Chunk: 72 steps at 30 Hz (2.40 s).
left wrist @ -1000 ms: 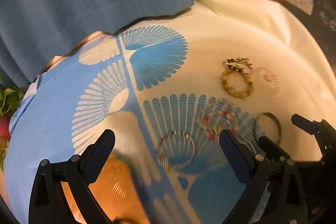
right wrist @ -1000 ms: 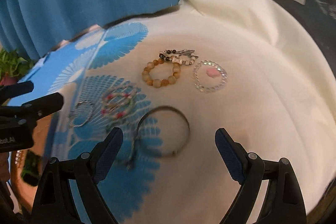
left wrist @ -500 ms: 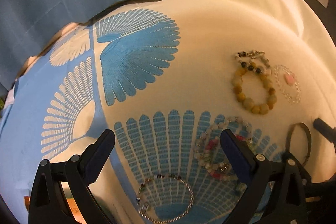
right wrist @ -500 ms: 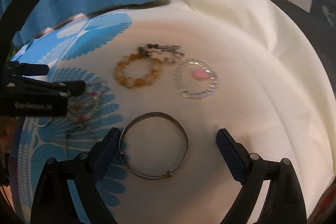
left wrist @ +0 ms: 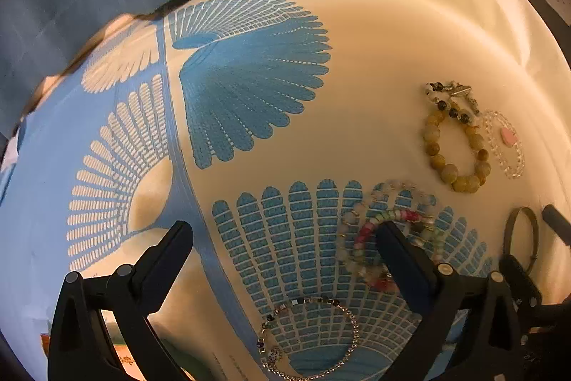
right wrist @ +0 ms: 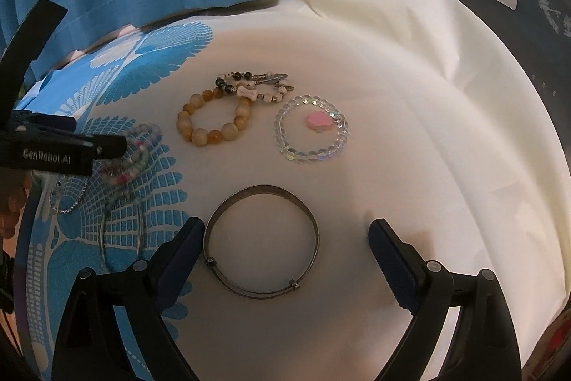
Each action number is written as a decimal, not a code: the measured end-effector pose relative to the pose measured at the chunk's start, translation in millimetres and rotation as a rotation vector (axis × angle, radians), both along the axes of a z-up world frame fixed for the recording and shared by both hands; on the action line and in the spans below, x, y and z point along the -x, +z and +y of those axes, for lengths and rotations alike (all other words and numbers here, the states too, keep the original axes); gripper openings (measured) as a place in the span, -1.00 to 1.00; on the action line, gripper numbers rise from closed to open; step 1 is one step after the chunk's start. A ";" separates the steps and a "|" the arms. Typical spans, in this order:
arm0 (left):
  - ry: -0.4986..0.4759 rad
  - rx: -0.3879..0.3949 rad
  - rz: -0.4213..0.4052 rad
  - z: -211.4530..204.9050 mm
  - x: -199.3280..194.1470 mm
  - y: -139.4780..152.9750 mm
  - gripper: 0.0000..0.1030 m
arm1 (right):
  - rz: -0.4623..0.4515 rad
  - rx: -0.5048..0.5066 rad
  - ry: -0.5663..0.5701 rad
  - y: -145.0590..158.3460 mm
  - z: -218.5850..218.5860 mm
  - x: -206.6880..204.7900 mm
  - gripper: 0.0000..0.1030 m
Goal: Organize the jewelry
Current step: 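Reach both tools back to the jewelry and grasp the silver bangle with the right tool, then grasp the pearl bracelet with the left tool while the right tool carries the bangle to the tray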
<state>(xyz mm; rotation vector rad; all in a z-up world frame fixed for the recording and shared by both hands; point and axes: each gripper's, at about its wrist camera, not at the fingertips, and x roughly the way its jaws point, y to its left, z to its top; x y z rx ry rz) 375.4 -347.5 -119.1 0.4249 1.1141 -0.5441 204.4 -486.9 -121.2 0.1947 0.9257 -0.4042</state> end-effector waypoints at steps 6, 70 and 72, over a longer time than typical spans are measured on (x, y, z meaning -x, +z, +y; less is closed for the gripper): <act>-0.032 0.041 -0.017 -10.5 1.9 13.5 0.97 | -0.002 0.001 0.001 -0.4 0.4 -0.4 0.80; 0.093 0.337 -0.166 282.5 367.1 130.9 -0.94 | -0.107 -0.003 0.404 97.5 270.0 267.1 0.21; 0.094 0.331 -0.176 286.1 371.9 130.6 -0.94 | -0.105 0.014 0.424 98.6 279.6 273.1 0.21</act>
